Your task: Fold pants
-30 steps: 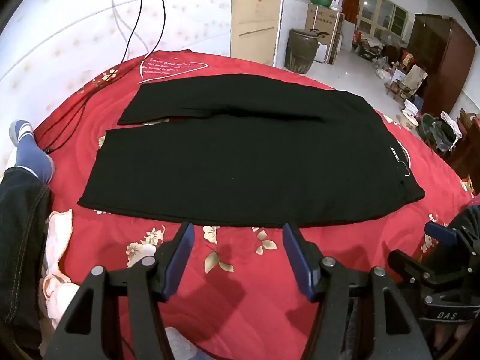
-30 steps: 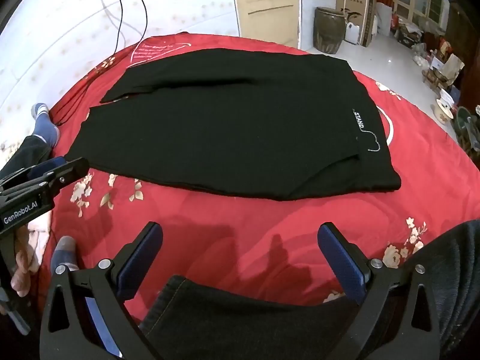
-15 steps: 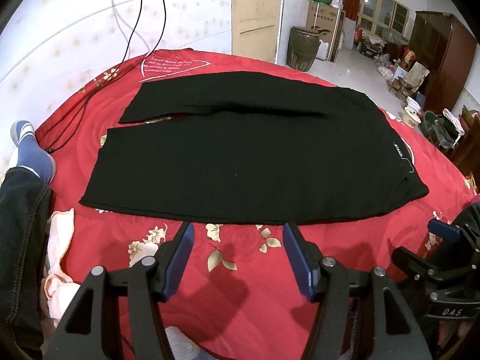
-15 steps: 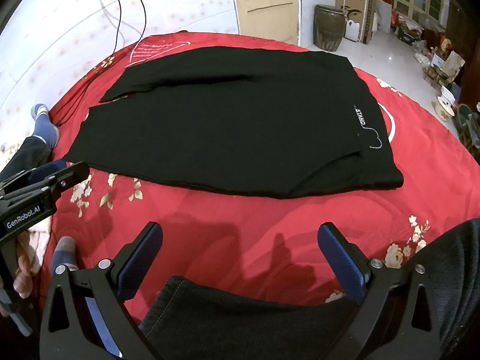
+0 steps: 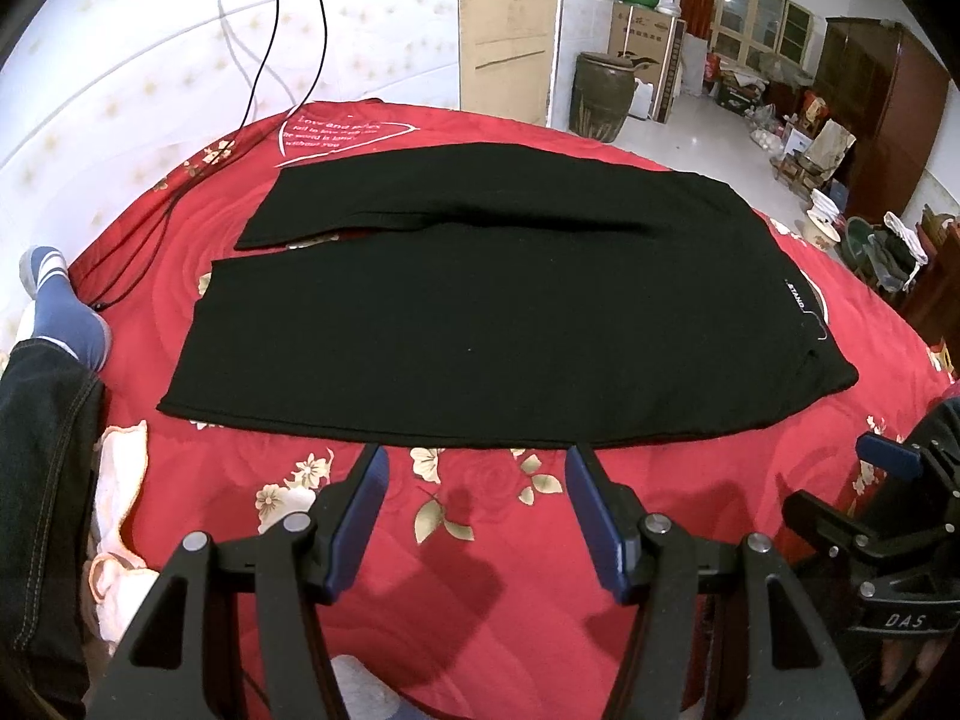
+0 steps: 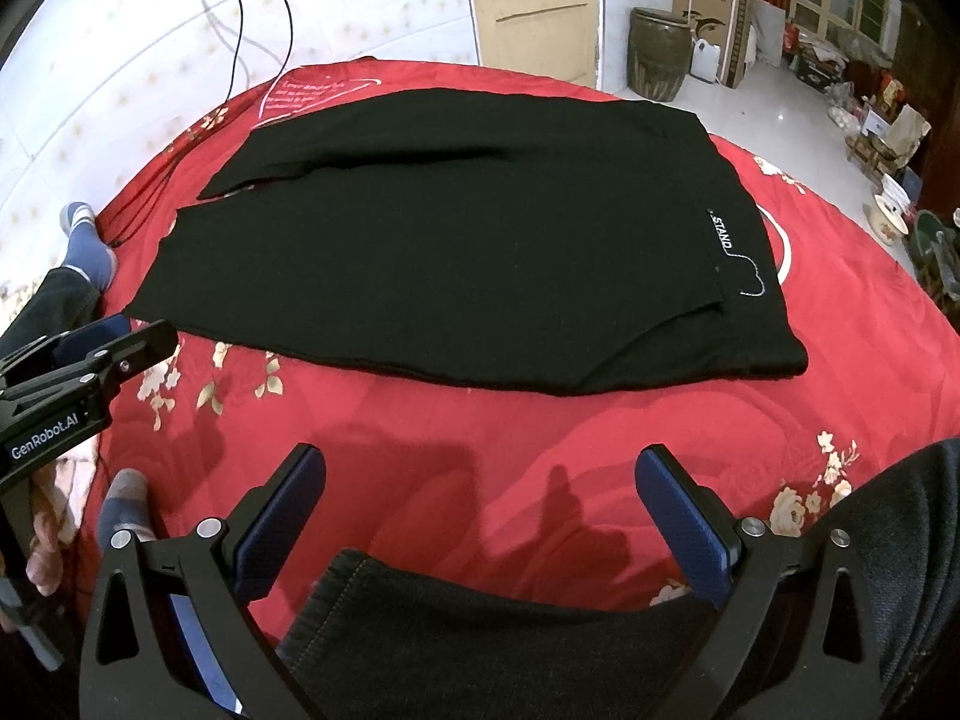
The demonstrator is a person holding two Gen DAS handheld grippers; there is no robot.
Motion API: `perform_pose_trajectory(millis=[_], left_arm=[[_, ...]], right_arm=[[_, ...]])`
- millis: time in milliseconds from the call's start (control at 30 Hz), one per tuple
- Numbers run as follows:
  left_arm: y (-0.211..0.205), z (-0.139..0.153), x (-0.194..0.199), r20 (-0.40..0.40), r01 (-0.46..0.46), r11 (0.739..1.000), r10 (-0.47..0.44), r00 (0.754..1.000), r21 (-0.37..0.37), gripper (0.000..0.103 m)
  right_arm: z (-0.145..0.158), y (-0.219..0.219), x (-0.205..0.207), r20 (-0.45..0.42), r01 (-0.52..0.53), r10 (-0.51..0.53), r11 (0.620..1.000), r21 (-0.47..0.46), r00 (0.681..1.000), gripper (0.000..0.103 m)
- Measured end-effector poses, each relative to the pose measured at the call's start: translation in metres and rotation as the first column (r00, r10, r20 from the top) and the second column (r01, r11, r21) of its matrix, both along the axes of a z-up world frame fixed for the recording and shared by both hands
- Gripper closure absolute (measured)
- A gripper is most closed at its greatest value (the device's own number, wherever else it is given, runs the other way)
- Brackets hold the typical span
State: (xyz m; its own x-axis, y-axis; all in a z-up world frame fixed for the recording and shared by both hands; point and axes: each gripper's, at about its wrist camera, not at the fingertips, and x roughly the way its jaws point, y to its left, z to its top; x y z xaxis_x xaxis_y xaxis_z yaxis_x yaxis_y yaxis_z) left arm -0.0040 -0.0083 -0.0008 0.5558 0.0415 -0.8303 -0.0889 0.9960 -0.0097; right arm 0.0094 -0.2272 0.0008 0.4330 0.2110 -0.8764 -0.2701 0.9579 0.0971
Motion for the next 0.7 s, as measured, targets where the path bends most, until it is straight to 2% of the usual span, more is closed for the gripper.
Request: perform_pose_trajectory(millis=[700], left_arm=[[-0.0033,-0.0026,-0.0005,0.004,0.023,1.0,-0.023,1.0,0.016,0.039]], right_arm=[[0.0013,-0.0009,0.0005,0.0,0.004,-0.004,1.0,0.01,1.0,0.0]])
